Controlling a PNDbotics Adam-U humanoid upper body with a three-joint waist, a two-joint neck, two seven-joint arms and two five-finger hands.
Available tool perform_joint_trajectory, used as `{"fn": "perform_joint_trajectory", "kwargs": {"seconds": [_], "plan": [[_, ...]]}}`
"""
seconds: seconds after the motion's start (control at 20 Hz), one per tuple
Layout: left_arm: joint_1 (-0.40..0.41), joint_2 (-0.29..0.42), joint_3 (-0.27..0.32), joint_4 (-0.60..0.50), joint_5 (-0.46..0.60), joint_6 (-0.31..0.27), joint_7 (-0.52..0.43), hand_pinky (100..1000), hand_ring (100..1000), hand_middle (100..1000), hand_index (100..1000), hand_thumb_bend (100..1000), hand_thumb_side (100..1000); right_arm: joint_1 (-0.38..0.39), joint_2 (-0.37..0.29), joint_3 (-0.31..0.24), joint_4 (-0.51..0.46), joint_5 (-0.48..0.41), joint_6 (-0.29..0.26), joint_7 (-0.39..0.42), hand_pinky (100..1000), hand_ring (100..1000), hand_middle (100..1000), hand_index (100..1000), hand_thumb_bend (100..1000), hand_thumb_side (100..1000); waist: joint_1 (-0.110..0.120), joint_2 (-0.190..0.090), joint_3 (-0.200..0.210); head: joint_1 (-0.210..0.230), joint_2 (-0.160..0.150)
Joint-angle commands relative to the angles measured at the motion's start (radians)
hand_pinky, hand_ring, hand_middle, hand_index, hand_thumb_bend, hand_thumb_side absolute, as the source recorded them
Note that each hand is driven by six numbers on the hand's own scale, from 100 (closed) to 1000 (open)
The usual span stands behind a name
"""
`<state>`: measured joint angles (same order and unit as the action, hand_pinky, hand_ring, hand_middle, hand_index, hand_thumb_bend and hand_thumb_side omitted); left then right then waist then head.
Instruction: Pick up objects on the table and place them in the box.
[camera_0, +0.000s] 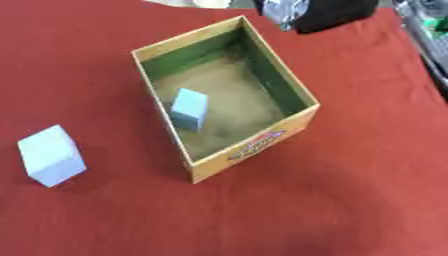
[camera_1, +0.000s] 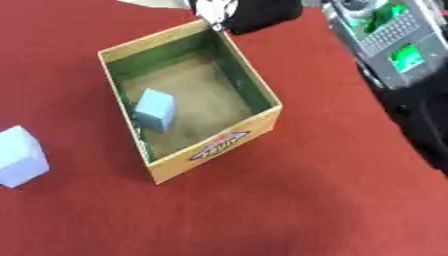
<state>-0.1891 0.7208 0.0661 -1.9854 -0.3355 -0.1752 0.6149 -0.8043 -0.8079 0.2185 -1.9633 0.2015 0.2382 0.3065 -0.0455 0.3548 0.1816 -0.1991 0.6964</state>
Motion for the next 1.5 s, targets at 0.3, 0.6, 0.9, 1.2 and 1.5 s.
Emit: {"fn": "perform_joint_trajectory", "kwargs": {"seconds": [0.3, 0.6, 0.9, 1.2, 1.5], "plan": [[0.039, 0.21, -0.036, -0.015, -0.134, 0.085, -0.26, 831, 797, 733, 869, 525, 719, 0.184, -0.088, -0.172, -0.037, -0.122, -0.162, -0.34, 849, 854, 729, 861, 100, 524, 0.005, 0.001, -0.013, 0.012, -0.006], [0.076, 0.32, -0.049, -0.015, -0.209, 0.031, -0.521, 852, 830, 771, 885, 560, 738, 0.31, -0.105, -0.231, -0.037, -0.093, -0.196, -0.427, 846, 847, 725, 855, 100, 501, 0.007, -0.001, -0.016, 0.028, -0.004], [0.117, 0.374, -0.068, -0.015, -0.224, 0.047, -0.63, 869, 852, 796, 898, 648, 781, 0.363, -0.114, -0.251, -0.037, -0.078, -0.197, -0.459, 845, 841, 723, 852, 100, 495, 0.005, -0.006, -0.015, 0.026, -0.001], [0.124, 0.379, -0.079, -0.015, -0.271, -0.045, -0.711, 905, 889, 846, 914, 627, 585, 0.385, -0.109, -0.257, -0.037, -0.083, -0.186, -0.476, 844, 835, 718, 849, 100, 515, 0.004, -0.009, -0.012, 0.024, -0.003], [0.123, 0.383, -0.093, -0.015, -0.336, -0.167, -0.771, 922, 900, 850, 909, 606, 405, 0.389, -0.103, -0.253, -0.037, -0.086, -0.182, -0.479, 844, 831, 714, 847, 100, 523, 0.003, -0.009, -0.012, 0.024, -0.003]]}}
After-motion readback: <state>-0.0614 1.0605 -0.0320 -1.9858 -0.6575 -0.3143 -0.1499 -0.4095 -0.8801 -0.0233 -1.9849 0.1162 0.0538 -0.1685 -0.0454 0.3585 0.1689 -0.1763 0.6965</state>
